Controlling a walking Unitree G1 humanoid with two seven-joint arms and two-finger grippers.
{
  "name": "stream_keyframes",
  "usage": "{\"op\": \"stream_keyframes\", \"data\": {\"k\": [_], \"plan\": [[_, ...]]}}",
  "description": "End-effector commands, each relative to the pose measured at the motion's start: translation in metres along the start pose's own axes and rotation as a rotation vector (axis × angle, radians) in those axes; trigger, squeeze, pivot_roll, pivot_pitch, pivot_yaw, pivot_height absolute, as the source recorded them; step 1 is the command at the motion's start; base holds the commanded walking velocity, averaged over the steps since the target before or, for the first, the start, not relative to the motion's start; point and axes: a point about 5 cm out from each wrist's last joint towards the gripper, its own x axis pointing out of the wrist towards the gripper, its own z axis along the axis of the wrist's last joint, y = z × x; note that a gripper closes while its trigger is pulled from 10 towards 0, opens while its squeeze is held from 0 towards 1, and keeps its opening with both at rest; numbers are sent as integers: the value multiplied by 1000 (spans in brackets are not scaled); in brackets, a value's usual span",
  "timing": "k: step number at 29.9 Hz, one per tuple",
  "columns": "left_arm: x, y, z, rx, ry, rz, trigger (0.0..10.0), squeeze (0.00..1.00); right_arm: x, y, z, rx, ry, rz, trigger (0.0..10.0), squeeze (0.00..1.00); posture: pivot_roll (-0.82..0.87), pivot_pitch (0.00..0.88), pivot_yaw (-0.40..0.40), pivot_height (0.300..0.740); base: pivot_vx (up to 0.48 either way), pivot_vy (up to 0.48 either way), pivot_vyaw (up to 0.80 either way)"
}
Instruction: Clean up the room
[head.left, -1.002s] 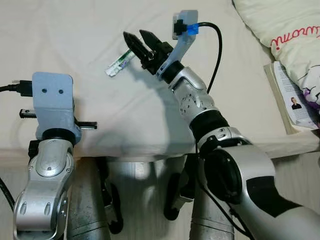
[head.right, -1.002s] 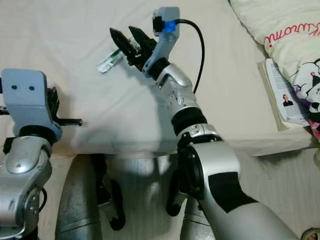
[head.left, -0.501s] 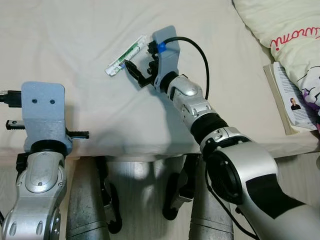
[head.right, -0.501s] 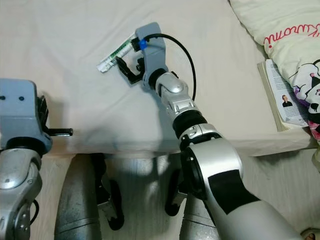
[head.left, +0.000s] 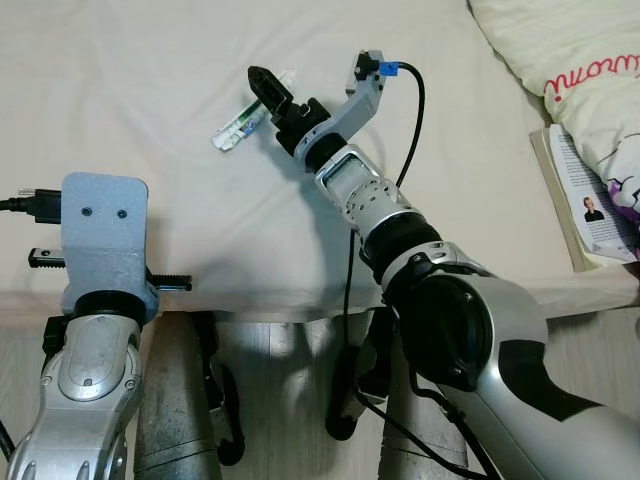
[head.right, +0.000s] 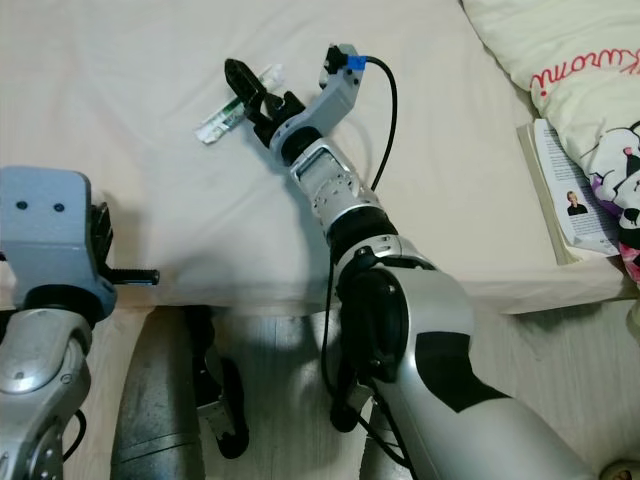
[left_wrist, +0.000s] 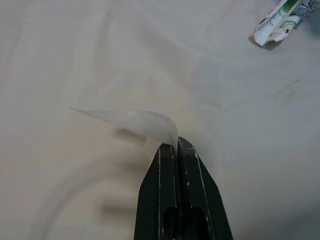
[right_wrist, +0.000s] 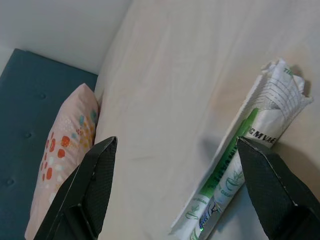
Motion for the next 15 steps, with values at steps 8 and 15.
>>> {"op": "stream_keyframes", "data": {"k": [8, 15], "plan": [[-14, -1, -4, -19, 44, -5, 0, 0, -7, -17, -35, -97, 189, -215, 10000, 0, 229, 784, -163, 516, 0, 0, 0], [-17, 0, -3, -14, 49, -2, 0, 0, -6, -14, -37, -62, 189, -218, 10000, 0, 240, 811, -157, 516, 0, 0, 0]]}}
